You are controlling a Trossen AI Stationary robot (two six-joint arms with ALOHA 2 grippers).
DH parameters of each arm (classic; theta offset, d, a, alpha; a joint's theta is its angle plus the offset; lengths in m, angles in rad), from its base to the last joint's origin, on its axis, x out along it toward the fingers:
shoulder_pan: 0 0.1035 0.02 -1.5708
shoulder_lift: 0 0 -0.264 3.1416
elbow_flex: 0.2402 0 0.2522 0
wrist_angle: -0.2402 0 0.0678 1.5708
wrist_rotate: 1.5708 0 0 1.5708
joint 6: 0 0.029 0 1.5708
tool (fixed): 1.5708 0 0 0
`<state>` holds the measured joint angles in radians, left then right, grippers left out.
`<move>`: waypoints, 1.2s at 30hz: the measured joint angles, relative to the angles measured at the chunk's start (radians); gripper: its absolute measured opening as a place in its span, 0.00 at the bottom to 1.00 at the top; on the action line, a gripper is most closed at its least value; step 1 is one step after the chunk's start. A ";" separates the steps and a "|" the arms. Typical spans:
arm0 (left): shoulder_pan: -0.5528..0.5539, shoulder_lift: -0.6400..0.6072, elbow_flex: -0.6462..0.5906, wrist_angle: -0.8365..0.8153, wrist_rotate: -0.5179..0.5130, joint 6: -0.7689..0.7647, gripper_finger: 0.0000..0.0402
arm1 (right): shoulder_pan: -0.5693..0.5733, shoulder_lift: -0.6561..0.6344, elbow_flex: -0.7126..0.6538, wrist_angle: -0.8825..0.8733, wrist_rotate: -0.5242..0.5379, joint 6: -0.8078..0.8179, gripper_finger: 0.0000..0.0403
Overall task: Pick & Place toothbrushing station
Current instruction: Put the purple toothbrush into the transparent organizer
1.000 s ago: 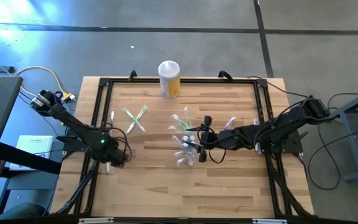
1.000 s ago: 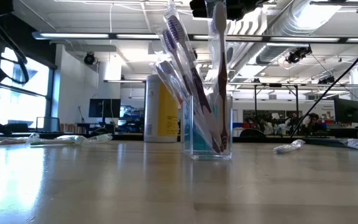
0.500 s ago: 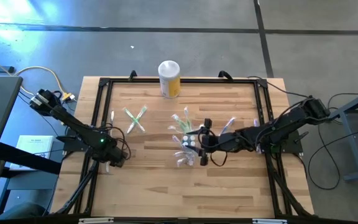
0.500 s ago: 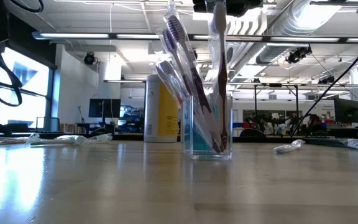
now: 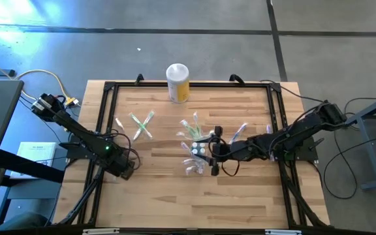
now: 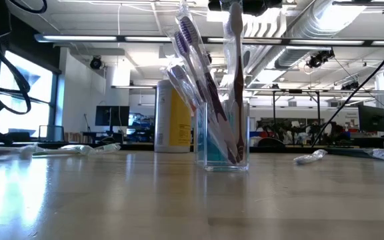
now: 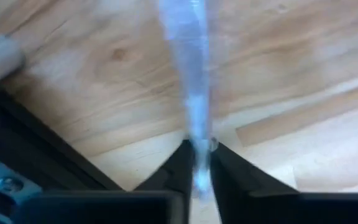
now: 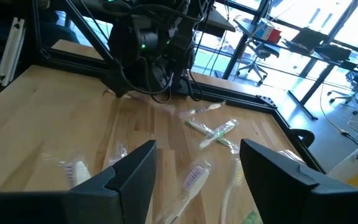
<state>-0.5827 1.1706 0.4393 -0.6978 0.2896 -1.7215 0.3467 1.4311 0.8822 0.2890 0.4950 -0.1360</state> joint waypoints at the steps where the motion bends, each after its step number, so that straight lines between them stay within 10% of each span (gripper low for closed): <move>1: 0.000 0.000 0.000 0.002 -0.002 0.021 0.07 | 0.001 0.000 0.000 0.000 0.000 0.000 0.55; 23: 0.019 0.001 0.354 -0.116 -0.338 0.440 0.03 | 0.048 0.000 0.000 -0.001 -0.045 -0.017 0.55; 36: -0.095 0.032 0.577 -0.028 -0.708 0.843 0.03 | 0.105 0.000 0.000 0.053 -0.203 -0.055 0.55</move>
<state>-0.6773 1.2022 1.0158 -0.7258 -0.4185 -0.8784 0.4519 1.4307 0.8822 0.3423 0.2920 -0.1909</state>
